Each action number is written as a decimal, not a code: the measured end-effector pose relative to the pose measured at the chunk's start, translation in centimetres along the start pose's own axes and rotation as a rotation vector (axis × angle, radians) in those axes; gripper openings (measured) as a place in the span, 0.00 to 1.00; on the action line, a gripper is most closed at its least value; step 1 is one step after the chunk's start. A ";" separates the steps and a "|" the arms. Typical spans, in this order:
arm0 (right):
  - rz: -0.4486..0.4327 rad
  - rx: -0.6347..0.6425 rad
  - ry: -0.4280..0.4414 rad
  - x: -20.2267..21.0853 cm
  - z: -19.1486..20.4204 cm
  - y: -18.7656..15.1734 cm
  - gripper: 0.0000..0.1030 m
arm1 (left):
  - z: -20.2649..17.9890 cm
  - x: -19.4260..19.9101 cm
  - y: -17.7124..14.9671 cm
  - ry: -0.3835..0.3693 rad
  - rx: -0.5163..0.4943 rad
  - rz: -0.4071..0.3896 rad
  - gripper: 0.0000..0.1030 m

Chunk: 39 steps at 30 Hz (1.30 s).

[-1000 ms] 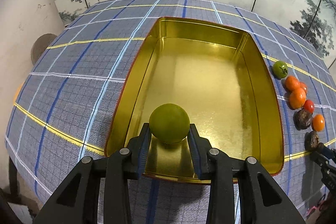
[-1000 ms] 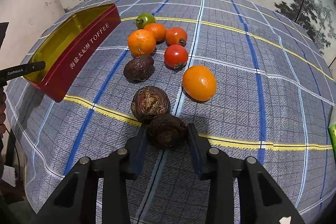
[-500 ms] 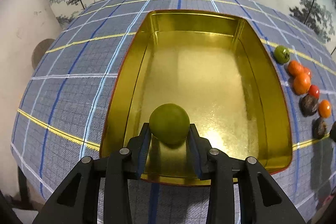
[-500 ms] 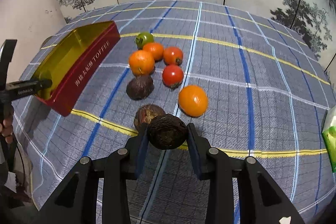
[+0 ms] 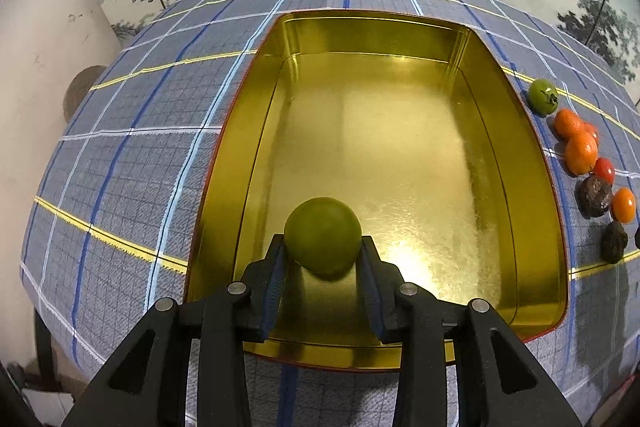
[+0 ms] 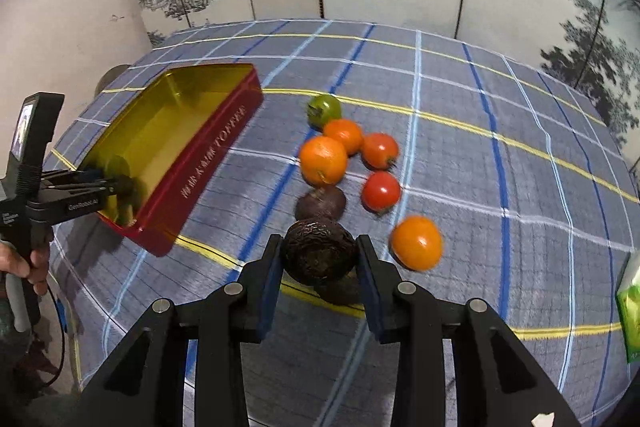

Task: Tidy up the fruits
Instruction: 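Carry the lime into the gold tin with the left gripper while the right gripper grasps a brown passion fruit, then open the left gripper to release the lime in the tin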

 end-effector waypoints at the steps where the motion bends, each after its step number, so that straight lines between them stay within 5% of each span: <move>1: -0.003 0.005 0.004 0.0 0.3 0.2 0.32 | 0.0 0.0 0.0 0.002 0.002 0.001 0.36; 13: -0.024 0.062 0.043 0.3 3.1 1.6 0.32 | 0.3 0.6 0.2 -0.013 0.027 -0.012 0.51; 29: -0.058 0.119 0.116 0.7 6.9 3.5 0.32 | 1.6 5.6 2.0 -0.112 0.117 -0.158 0.69; 39: -0.097 0.222 0.181 1.5 12.3 5.4 0.32 | 6.2 8.8 1.2 -0.046 0.204 -0.214 0.81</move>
Point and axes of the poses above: each gripper's, at about its wrist camera, not at the fingertips, and x roughly against the way its jaws point, z to its left, y to its top, the point moved 9 cm from there along -x, roughly the way its jaws point, and after that the axes turned 15 degrees about -y, right-handed, at the moved point
